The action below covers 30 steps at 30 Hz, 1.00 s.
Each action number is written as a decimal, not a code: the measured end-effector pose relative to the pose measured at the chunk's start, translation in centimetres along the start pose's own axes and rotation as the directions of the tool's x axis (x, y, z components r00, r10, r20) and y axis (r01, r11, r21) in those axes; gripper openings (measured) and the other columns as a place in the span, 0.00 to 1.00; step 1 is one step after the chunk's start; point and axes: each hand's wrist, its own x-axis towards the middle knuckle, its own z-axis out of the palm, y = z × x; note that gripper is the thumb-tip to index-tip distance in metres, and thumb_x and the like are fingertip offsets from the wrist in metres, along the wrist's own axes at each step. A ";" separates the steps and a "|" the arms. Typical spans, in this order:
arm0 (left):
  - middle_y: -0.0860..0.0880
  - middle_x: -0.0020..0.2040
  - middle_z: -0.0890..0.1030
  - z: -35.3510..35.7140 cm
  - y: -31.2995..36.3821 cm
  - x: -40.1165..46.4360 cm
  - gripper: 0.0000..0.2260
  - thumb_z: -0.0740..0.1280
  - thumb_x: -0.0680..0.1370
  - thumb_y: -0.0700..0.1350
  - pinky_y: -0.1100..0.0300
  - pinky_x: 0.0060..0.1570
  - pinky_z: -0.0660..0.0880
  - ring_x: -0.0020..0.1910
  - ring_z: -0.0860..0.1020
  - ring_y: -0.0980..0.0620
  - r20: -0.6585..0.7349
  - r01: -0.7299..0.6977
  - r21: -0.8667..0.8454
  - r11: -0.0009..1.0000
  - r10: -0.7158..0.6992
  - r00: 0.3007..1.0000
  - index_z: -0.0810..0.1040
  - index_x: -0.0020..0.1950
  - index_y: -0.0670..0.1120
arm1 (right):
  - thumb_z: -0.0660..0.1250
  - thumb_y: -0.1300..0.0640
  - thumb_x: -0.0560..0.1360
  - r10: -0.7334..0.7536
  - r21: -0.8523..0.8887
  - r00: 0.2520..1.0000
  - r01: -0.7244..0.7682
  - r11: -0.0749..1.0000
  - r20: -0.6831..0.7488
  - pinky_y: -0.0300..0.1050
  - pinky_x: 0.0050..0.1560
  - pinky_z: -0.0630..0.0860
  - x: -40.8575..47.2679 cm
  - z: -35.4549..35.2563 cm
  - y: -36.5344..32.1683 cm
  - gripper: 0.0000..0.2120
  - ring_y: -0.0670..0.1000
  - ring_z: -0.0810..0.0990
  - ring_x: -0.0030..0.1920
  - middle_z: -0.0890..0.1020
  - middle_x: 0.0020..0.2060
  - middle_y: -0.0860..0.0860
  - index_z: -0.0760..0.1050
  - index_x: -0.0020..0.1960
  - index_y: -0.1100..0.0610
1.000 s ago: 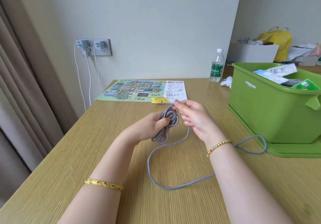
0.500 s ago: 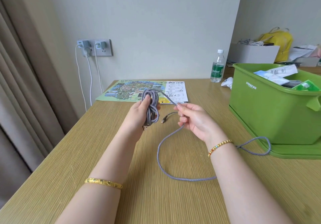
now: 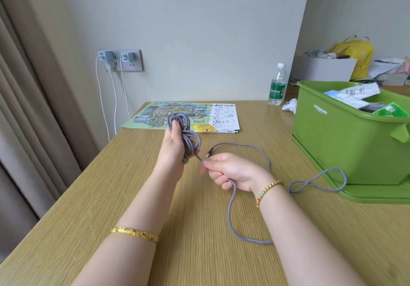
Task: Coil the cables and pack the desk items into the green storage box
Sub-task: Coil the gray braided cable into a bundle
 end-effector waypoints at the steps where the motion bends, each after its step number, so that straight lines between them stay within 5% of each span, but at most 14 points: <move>1: 0.46 0.42 0.79 -0.2 0.0 0.2 0.17 0.52 0.81 0.56 0.57 0.36 0.79 0.37 0.79 0.51 -0.030 -0.018 0.074 0.997 0.021 0.999 0.70 0.60 0.46 | 0.57 0.56 0.81 0.010 -0.033 1.000 -0.009 0.999 0.016 0.32 0.18 0.57 0.0 0.0 0.0 0.12 0.41 0.58 0.19 0.61 0.22 0.45 0.73 0.42 0.59; 5: 0.44 0.56 0.76 -1.3 -0.1 0.8 0.18 0.51 0.81 0.57 0.49 0.60 0.71 0.57 0.76 0.43 -0.109 -0.133 0.360 0.923 0.183 0.977 0.69 0.62 0.47 | 0.59 0.57 0.80 0.032 -0.142 0.991 -0.013 0.990 0.130 0.31 0.20 0.56 -0.4 0.1 -0.2 0.09 0.40 0.57 0.20 0.60 0.22 0.43 0.76 0.47 0.58; 8: 0.49 0.55 0.75 -1.8 0.0 0.9 0.19 0.51 0.81 0.55 0.55 0.54 0.66 0.57 0.72 0.49 -0.076 -0.163 0.478 0.863 0.225 0.971 0.69 0.64 0.45 | 0.61 0.58 0.79 -0.051 -0.162 0.983 0.080 0.984 0.176 0.31 0.25 0.64 -0.8 -0.3 -0.5 0.08 0.41 0.60 0.21 0.62 0.22 0.43 0.78 0.46 0.57; 13: 0.51 0.37 0.73 -2.0 -0.3 1.4 0.14 0.53 0.81 0.53 0.56 0.38 0.64 0.42 0.71 0.48 0.010 -0.203 0.648 0.734 0.259 0.966 0.70 0.46 0.45 | 0.61 0.60 0.78 -0.216 0.118 0.976 0.215 0.969 -0.007 0.39 0.34 0.79 -1.3 -1.5 -1.0 0.10 0.43 0.72 0.26 0.71 0.25 0.47 0.75 0.39 0.59; 19: 0.50 0.41 0.76 -1.5 -0.3 0.5 0.16 0.54 0.81 0.56 0.62 0.38 0.67 0.40 0.73 0.52 0.259 -0.237 0.712 0.661 0.066 0.964 0.75 0.51 0.45 | 0.60 0.55 0.78 -0.288 0.248 0.941 0.326 0.912 -0.181 0.31 0.18 0.54 -1.1 -2.0 -1.2 0.13 0.41 0.59 0.20 0.65 0.23 0.45 0.74 0.38 0.59; 23: 0.48 0.50 0.82 -1.2 0.2 -0.7 0.23 0.54 0.77 0.63 0.60 0.46 0.72 0.47 0.77 0.51 0.512 -0.290 0.644 0.708 -0.117 0.851 0.76 0.58 0.49 | 0.63 0.56 0.77 -0.306 0.209 0.896 0.383 0.900 -0.321 0.31 0.17 0.53 -0.8 -1.9 -1.1 0.12 0.40 0.59 0.20 0.64 0.21 0.44 0.73 0.36 0.58; 26: 0.63 0.39 0.80 -1.2 0.4 -1.3 0.10 0.63 0.77 0.56 0.69 0.38 0.72 0.39 0.77 0.63 0.673 -0.336 0.579 0.743 -0.202 0.712 0.74 0.56 0.55 | 0.65 0.56 0.76 -0.323 0.157 0.860 0.409 0.899 -0.396 0.31 0.18 0.53 -0.8 -2.0 -1.2 0.12 0.40 0.58 0.19 0.64 0.20 0.43 0.72 0.35 0.57; 30: 0.60 0.36 0.78 -1.2 0.3 -1.5 0.05 0.60 0.80 0.47 0.73 0.38 0.70 0.35 0.74 0.65 0.678 -0.387 0.596 0.703 -0.182 0.712 0.76 0.49 0.51 | 0.67 0.57 0.75 -0.352 0.114 0.822 0.443 0.889 -0.448 0.32 0.19 0.54 -0.6 -2.0 -1.3 0.11 0.40 0.58 0.19 0.66 0.18 0.41 0.70 0.35 0.57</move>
